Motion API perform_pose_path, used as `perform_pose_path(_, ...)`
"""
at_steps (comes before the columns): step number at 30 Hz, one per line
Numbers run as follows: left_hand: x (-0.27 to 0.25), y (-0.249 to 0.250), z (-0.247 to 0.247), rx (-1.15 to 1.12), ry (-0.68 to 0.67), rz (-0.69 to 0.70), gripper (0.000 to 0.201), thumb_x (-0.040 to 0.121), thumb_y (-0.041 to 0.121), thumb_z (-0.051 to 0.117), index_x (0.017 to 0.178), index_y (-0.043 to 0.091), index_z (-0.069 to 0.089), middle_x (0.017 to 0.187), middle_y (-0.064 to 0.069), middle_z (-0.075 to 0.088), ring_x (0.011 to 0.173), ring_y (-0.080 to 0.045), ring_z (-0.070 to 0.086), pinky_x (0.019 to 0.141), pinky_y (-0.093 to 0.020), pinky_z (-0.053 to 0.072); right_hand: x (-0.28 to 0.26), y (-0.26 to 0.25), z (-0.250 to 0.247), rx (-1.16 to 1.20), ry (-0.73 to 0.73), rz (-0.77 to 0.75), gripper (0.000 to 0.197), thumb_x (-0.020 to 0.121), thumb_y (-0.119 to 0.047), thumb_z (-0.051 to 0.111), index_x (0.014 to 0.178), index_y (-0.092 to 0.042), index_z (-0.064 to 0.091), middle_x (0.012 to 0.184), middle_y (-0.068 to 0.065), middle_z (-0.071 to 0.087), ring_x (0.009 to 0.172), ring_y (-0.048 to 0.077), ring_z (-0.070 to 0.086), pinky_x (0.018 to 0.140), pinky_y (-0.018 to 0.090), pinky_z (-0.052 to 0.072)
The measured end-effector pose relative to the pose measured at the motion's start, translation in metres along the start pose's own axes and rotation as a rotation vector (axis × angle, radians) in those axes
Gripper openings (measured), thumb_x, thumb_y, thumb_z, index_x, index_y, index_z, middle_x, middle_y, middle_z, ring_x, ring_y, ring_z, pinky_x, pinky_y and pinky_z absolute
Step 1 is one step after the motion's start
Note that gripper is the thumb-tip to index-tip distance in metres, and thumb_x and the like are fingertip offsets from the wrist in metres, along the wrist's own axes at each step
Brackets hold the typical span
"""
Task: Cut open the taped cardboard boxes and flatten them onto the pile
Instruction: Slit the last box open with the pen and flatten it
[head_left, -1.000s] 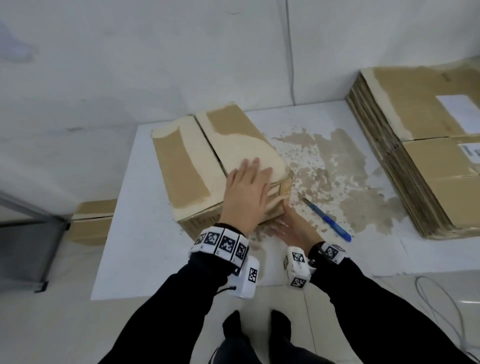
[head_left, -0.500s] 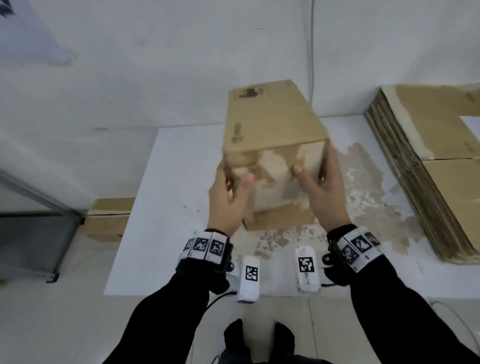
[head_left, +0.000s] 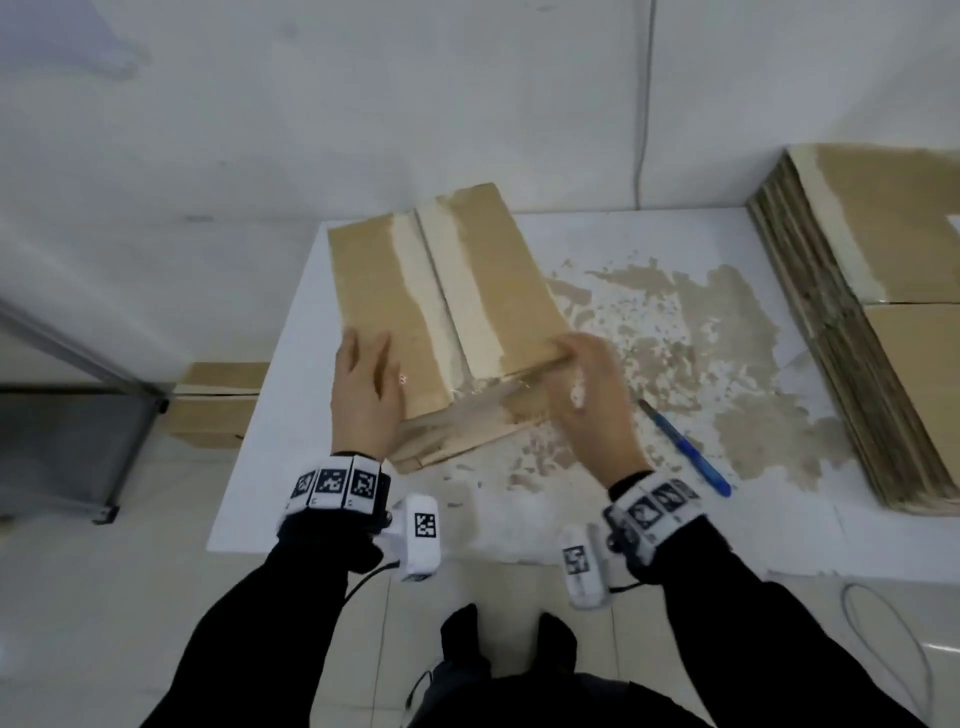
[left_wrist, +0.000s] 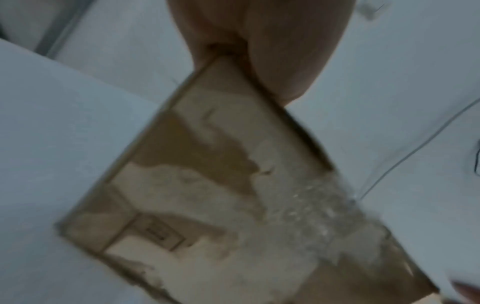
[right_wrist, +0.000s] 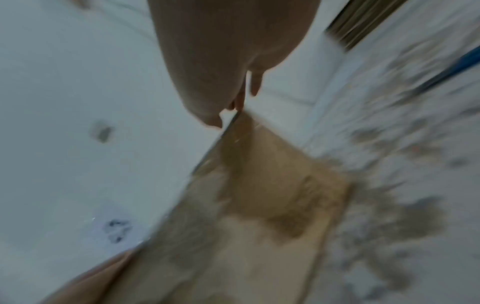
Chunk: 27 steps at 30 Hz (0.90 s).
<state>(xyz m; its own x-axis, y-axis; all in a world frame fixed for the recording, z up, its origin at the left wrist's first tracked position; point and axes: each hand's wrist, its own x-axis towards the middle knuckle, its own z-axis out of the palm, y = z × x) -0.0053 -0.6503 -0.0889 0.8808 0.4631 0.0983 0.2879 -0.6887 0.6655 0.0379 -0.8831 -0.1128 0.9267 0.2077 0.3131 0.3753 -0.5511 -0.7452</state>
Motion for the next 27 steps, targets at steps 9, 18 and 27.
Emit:
perform_pose_path(9, -0.006, -0.006, 0.013, 0.159, 0.029, 0.098, 0.042, 0.098, 0.02, 0.04, 0.137, 0.008, 0.048, 0.152, -0.021, 0.028, 0.143, -0.036, 0.019, 0.113, -0.045, 0.02, -0.051, 0.127, -0.061, -0.463, -0.254, 0.81, 0.025, 0.093, -0.016, 0.056, 0.102, 0.004, 0.045, 0.109, 0.028, 0.055, 0.097, 0.039, 0.054, 0.075, 0.043, 0.044)
perform_pose_path(18, 0.035, -0.02, -0.029, 0.211, -0.082, 0.333, 0.035, 0.086, 0.037, 0.049, 0.103, 0.012, 0.065, 0.117, -0.011, 0.052, 0.116, -0.027, 0.044, 0.097, -0.035, 0.029, 0.052, -0.048, -0.043, -0.011, -0.227, 0.429, 0.012, 0.099, -0.012, 0.038, 0.111, -0.014, 0.038, 0.079, 0.01, 0.055, 0.058, 0.021, 0.048, 0.049, 0.028, 0.034)
perform_pose_path(27, 0.097, -0.034, -0.016, 0.374, -0.385, 0.495, 0.084, 0.085, 0.056, 0.008, 0.15, 0.005, 0.021, 0.159, -0.015, 0.012, 0.148, -0.026, 0.006, 0.118, -0.035, -0.001, 0.167, -0.128, 0.069, -0.482, -0.554, 0.273, 0.03, 0.096, 0.0, 0.033, 0.125, 0.004, 0.039, 0.106, 0.022, 0.053, 0.071, 0.025, 0.042, 0.053, 0.029, 0.03)
